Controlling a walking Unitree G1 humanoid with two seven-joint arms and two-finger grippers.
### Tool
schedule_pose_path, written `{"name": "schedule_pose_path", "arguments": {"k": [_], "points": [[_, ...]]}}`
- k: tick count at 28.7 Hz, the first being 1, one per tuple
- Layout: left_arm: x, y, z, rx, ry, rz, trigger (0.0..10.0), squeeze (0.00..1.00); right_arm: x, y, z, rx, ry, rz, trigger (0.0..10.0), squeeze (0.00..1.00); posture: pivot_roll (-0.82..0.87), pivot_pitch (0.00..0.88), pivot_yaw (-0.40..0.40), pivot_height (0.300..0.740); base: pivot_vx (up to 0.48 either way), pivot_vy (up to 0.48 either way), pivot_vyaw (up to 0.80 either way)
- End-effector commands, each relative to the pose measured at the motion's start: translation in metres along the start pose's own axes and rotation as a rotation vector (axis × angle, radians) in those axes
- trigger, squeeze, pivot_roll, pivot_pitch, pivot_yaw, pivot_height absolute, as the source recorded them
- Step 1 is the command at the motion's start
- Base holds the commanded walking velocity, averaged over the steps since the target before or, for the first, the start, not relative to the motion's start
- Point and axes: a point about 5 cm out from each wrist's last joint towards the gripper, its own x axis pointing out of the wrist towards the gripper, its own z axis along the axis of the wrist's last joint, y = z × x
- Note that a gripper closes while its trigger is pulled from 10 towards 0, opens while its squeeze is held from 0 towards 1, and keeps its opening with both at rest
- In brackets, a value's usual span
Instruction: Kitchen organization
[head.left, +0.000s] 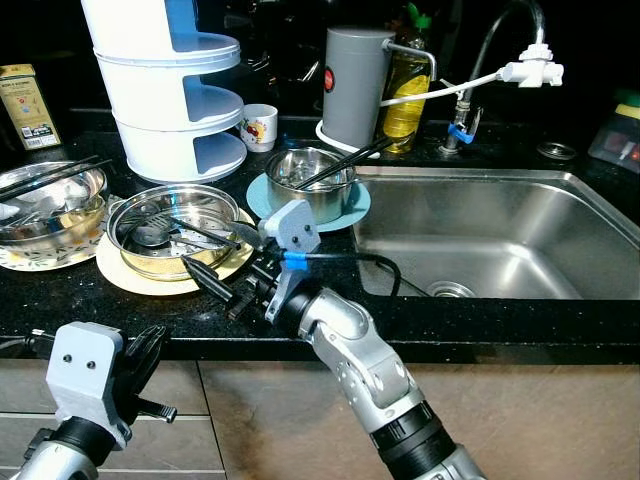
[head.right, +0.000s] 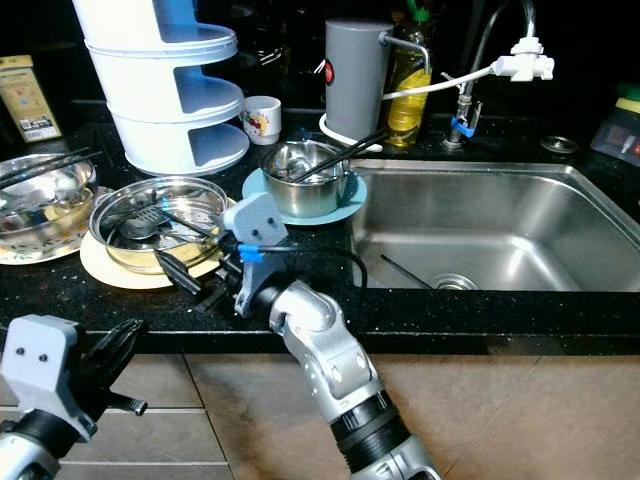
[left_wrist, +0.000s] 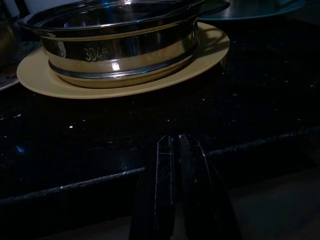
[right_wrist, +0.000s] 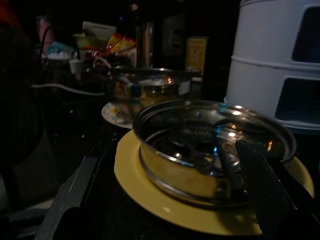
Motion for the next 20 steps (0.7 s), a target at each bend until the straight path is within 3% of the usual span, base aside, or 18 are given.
{"name": "schedule_pose_path", "arguments": {"k": [1,7,8,9,10,11,12,13,14,20], "points": [[-0.0007,-0.0007,-0.0020,0.005,0.008,-0.004,10.0,0.00,0.0045,0.0054,0.0000,-0.008,-0.006,0.013,10.0,0.00,0.08,0.146,-0.048,0.740,0.000,0.000,0.00],[-0.0002,-0.0014,-0.0018,0.008,0.007,-0.012,10.0,0.00,0.0056,0.0046,-0.0015,-0.013,-0.002,0.001,10.0,0.00,0.08,0.146,-0.048,0.740,0.000,0.000,0.00],[0.0007,-0.0019,-0.0016,0.008,0.006,-0.014,10.0,0.00,0.0060,0.0042,-0.0018,-0.012,-0.002,-0.002,9.1,0.00,0.08,0.151,-0.048,0.740,0.000,0.000,0.00],[0.0016,-0.0023,-0.0012,0.008,0.004,-0.015,10.0,0.00,0.0066,0.0039,-0.0020,-0.012,-0.003,-0.005,5.5,0.00,0.08,0.151,-0.048,0.740,0.000,0.000,0.00],[0.0025,-0.0026,-0.0007,0.008,0.001,-0.016,10.0,0.00,0.0072,0.0039,-0.0018,-0.011,-0.004,-0.006,3.9,0.00,0.08,0.151,-0.048,0.740,0.000,0.000,0.00],[0.0025,-0.0026,-0.0007,0.008,0.001,-0.016,10.0,0.00,0.0072,0.0039,-0.0018,-0.011,-0.004,-0.006,3.9,0.00,0.08,0.151,-0.048,0.740,0.000,0.000,0.00],[0.0035,-0.0029,-0.0003,0.007,-0.002,-0.017,10.0,0.00,0.0077,0.0036,-0.0018,-0.011,-0.004,-0.007,2.1,0.00,0.08,0.151,-0.048,0.740,0.000,0.000,0.00],[0.0041,-0.0031,-0.0001,0.007,-0.004,-0.017,10.0,0.00,0.0080,0.0034,-0.0018,-0.011,-0.005,-0.008,2.1,0.00,0.08,0.151,-0.048,0.740,0.000,0.000,0.00],[0.0044,-0.0032,0.0000,0.006,-0.005,-0.018,10.0,0.00,0.0082,0.0032,-0.0018,-0.012,-0.004,-0.009,0.9,0.00,0.08,0.151,-0.048,0.740,0.000,0.000,0.00],[0.0057,-0.0035,0.0007,0.007,-0.011,-0.016,10.0,0.00,0.0088,0.0016,-0.0018,-0.014,-0.003,-0.018,1.4,0.00,0.08,0.150,-0.049,0.740,0.000,0.000,0.00]]}}
